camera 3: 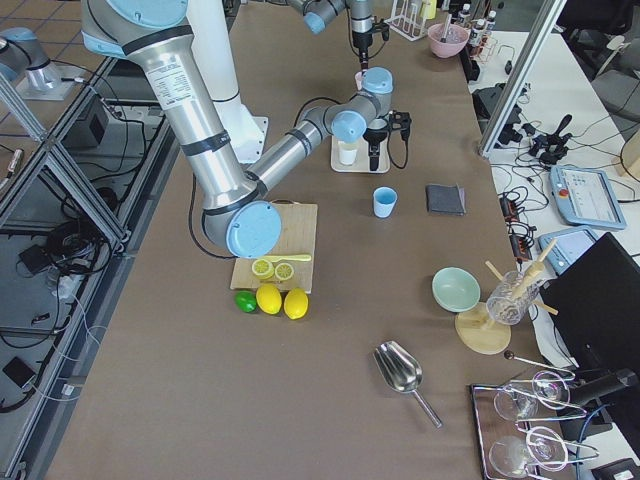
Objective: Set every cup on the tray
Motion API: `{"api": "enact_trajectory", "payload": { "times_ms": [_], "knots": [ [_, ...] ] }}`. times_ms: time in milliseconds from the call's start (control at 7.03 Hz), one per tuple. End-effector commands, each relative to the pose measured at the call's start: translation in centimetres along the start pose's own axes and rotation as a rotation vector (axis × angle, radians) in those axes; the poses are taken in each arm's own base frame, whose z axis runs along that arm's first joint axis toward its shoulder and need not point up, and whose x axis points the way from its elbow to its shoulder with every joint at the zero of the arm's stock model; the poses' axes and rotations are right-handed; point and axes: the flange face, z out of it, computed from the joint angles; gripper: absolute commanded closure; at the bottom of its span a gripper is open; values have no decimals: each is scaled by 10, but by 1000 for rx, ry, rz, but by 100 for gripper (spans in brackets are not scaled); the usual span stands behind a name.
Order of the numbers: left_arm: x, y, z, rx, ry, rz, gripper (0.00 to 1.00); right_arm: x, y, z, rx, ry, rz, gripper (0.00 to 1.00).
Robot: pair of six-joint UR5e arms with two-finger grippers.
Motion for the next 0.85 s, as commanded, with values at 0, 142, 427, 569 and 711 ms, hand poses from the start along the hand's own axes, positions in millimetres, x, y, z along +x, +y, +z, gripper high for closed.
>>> {"api": "enact_trajectory", "payload": {
  "times_ms": [0,142,427,569,711],
  "knots": [
    [39,27,18,-17,-24,39,100,3,-1,2,5,10,8,0],
    [63,46,35,-25,-33,34,100,5,0,3,6,13,12,0],
    [86,73,59,-41,-19,41,100,8,-2,2,9,15,18,0],
    [87,75,75,-34,-18,50,100,8,-2,0,10,12,15,0],
    [87,73,82,-30,-5,54,100,9,-3,0,7,12,20,0]
  ]
}}
